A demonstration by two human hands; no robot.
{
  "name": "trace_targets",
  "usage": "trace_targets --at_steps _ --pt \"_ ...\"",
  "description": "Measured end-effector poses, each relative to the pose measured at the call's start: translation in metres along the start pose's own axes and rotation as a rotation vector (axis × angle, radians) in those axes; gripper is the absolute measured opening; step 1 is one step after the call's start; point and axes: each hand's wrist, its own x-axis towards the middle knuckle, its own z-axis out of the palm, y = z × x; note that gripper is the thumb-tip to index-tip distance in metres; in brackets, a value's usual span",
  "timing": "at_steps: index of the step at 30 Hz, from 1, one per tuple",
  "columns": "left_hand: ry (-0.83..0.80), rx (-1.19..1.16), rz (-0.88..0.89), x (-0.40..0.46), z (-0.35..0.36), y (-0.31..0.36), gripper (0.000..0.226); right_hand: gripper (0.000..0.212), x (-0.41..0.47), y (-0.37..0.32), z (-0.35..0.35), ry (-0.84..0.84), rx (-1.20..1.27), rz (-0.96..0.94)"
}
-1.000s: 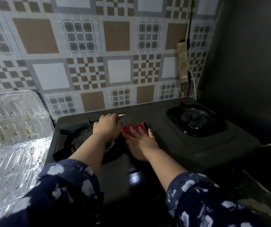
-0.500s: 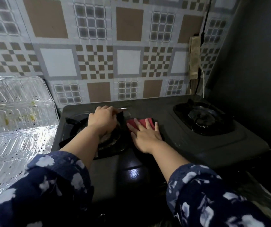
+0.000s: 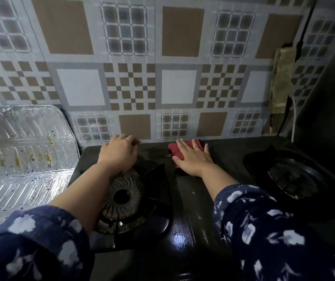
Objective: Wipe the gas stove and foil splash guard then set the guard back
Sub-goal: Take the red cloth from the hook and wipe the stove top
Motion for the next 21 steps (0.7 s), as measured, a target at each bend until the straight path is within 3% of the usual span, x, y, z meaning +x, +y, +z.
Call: trace_targets --at_steps 11,21 --pt "0.077 0.023 -0.172 0.022 -0.006 -0.075 0.032 0.045 0.077 -0.027 -0.017 -0.173 -0.071 -0.508" --pt "0.152 0.012 -0.325 0.004 -0.01 -0.11 0.031 0.047 0.128 -0.157 -0.008 -0.245 -0.086 -0.765"
